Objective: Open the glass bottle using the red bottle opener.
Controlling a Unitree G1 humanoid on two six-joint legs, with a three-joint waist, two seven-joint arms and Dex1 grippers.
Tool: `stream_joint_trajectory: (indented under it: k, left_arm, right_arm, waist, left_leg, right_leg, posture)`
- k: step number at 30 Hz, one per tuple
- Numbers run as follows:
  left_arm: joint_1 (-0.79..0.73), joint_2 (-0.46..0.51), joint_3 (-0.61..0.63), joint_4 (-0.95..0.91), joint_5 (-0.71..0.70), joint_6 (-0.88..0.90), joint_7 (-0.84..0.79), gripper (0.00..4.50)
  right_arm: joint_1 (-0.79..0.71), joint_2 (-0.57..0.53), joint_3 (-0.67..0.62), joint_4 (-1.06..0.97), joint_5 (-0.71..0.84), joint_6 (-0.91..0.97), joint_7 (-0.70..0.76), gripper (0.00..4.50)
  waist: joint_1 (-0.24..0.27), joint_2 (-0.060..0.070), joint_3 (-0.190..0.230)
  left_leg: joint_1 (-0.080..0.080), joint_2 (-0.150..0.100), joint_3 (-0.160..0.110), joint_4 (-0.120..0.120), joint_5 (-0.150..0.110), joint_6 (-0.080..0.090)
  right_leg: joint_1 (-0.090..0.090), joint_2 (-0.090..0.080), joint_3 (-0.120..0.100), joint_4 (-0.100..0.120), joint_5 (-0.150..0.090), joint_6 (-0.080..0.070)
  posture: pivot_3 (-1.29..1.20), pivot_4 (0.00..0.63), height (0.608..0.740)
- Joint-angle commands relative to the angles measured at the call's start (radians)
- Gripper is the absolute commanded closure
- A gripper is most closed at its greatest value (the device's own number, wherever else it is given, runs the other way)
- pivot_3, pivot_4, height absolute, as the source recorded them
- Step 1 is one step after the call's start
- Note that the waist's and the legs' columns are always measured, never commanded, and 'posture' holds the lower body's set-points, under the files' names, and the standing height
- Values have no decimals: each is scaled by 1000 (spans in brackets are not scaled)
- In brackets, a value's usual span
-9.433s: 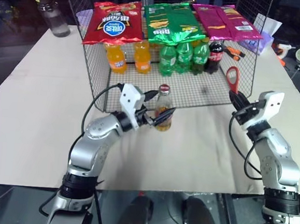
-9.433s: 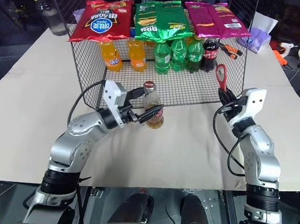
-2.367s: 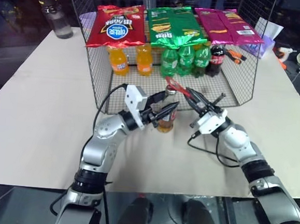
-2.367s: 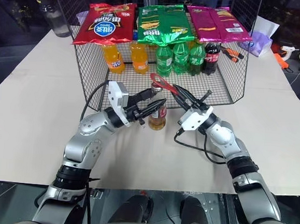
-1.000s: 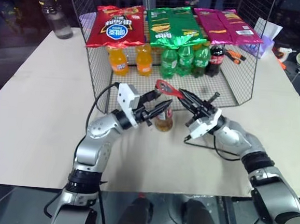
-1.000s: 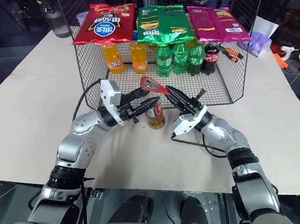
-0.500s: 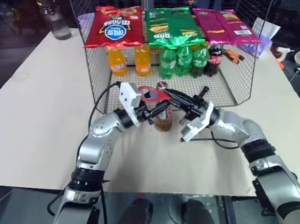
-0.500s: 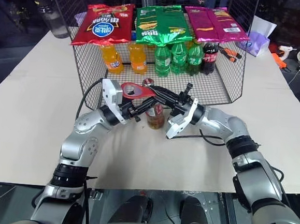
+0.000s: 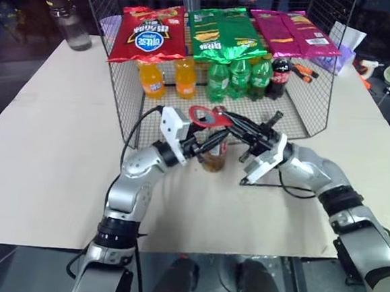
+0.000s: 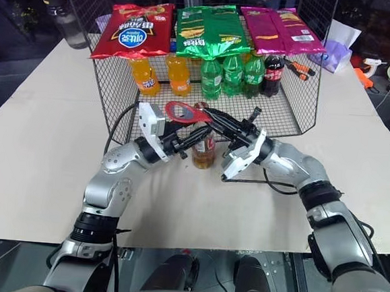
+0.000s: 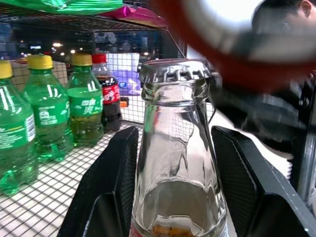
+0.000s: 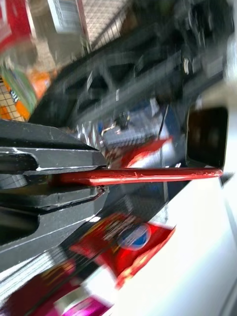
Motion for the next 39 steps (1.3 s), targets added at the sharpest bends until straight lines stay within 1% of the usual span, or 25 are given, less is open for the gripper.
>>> stream_joint_trajectory:
  k: [1,4,7,12,15,17,21,23,28,31,36,39]
  left_arm:
    - [33,5,-46,13,7,24,-17,2260]
    - [41,5,-50,7,5,25,-17,2260]
    - [45,6,-48,7,5,24,-16,2260]
    - [49,8,-49,2,6,25,-15,2260]
    - [53,9,-48,-2,8,23,-11,2260]
    - [56,11,-44,-4,8,21,-8,2260]
    - [56,17,-41,-4,6,21,-9,2260]
    - [54,18,-40,-2,5,21,-9,2260]
    - [48,9,-33,-6,-16,31,-4,2260]
    - [47,13,-27,-15,-26,40,-1,2260]
    - [54,20,-17,-34,-37,49,4,2260]
    - [59,20,-18,-41,-35,44,12,1306]
  right_arm:
    - [47,-40,-59,-170,146,35,69,4500]
    - [93,-46,-77,-224,209,69,108,4500]
    - [124,-41,-78,-290,325,148,178,4500]
    - [167,11,-105,-391,701,473,345,4500]
    - [218,13,-125,-473,901,671,469,4500]
    - [254,-2,-152,-546,987,779,517,4500]
    - [317,-34,-195,-693,1188,1052,601,4500]
    - [335,-41,-218,-727,1218,1127,617,4500]
    - [396,-31,-248,-705,1139,1147,648,4500]
    - [432,-3,-275,-711,1168,1207,641,4500]
    - [503,13,-303,-741,1232,1354,656,4500]
    - [534,14,-285,-743,1172,1343,684,4500]
  waist:
    - [1,0,0]
    - [2,0,0]
    - [4,0,0]
    - [7,0,0]
    - [20,0,0]
    - [25,0,0]
    - [26,0,0]
    - [26,0,0]
    - [27,0,0]
    - [26,0,0]
    - [27,0,0]
    - [26,0,1]
  left_leg:
    - [0,0,0,-1,0,0]
    - [1,0,0,-2,0,0]
    - [1,0,0,-2,0,0]
    - [1,1,0,-2,0,0]
    - [1,1,-1,-2,0,0]
    - [0,1,-1,-2,0,0]
    - [0,1,-1,-2,0,1]
    - [0,1,-1,-3,0,1]
    - [0,1,-1,-3,0,1]
    - [0,1,-1,-3,0,1]
    - [-1,1,-1,-3,0,1]
    - [-2,1,0,-4,0,1]
  right_leg:
    - [0,0,0,0,0,0]
    - [0,0,0,-1,0,0]
    - [0,0,0,0,0,0]
    - [0,0,0,-1,0,0]
    - [1,0,-1,-1,0,0]
    - [0,-1,-1,-2,0,0]
    - [0,-1,-1,-2,0,0]
    - [0,-1,-1,-2,0,0]
    - [0,-1,-1,-2,0,0]
    - [0,-1,-1,-2,0,0]
    - [-1,-1,-1,-2,0,0]
    - [-2,-1,0,-2,0,0]
  posture:
    - [0,150,740]
    - [0,150,740]
    - [0,150,740]
    - [0,150,740]
    - [0,150,740]
    - [0,150,740]
    - [0,150,740]
    - [0,150,740]
    - [0,150,740]
    - [0,150,740]
    - [0,150,740]
    - [0,150,740]
